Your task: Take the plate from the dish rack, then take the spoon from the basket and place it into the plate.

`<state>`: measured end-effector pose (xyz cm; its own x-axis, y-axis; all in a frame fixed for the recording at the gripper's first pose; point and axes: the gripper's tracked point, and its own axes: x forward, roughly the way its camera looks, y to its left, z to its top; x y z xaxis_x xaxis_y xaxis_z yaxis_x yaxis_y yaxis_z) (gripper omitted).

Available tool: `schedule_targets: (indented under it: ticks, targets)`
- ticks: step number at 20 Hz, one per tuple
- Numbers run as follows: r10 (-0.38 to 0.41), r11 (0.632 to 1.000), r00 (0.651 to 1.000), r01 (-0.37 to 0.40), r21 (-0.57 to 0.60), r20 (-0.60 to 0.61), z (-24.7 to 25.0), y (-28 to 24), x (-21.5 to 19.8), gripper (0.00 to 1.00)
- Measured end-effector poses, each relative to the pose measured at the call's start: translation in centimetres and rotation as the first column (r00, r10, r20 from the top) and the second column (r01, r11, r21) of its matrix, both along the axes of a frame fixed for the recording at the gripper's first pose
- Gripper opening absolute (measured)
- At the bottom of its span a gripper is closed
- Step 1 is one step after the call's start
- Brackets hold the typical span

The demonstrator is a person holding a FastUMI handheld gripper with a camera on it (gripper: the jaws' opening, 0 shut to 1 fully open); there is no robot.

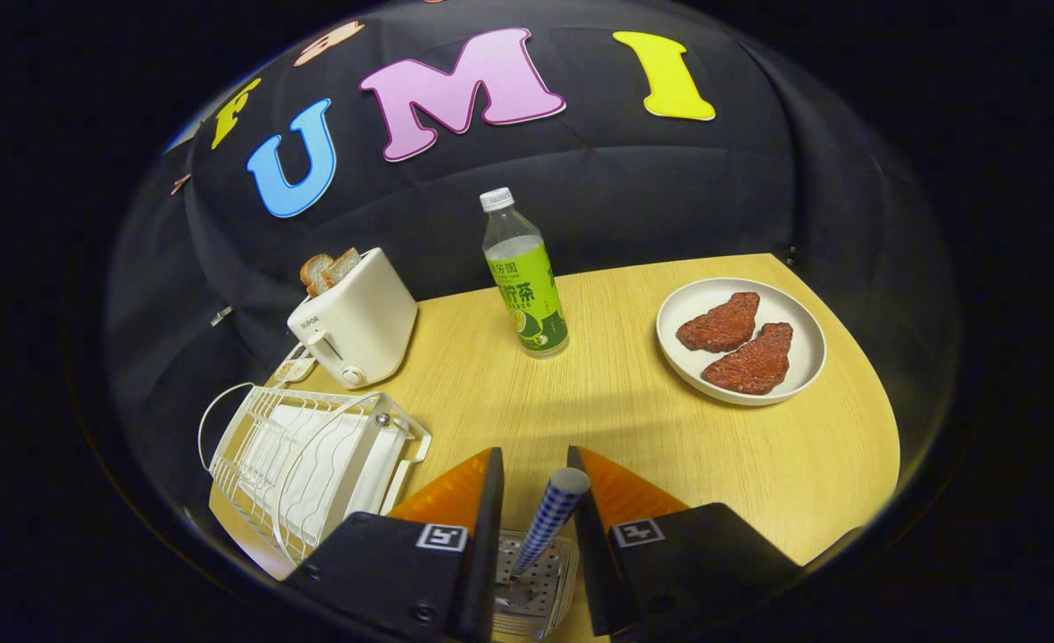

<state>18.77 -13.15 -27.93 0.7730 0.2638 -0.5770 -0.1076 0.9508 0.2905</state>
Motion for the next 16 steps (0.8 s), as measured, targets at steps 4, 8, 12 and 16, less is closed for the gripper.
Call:
schedule_targets:
  ticks: [4, 8, 12, 16]
  targets:
    - [0.007, 1.000, 1.000, -0.006, 0.013, -0.015, 0.7, 0.6, -0.5, 0.21]
    - [0.015, 1.000, 1.000, -0.015, -0.014, 0.017, 3.1, 1.1, -0.9, 0.14]
    - [0.007, 0.998, 0.996, -0.002, -0.058, 0.088, 8.1, 1.0, -1.9, 0.14]
    - [-0.045, 0.996, 0.985, 0.056, -0.062, 0.166, 14.2, 0.5, -3.7, 0.14]
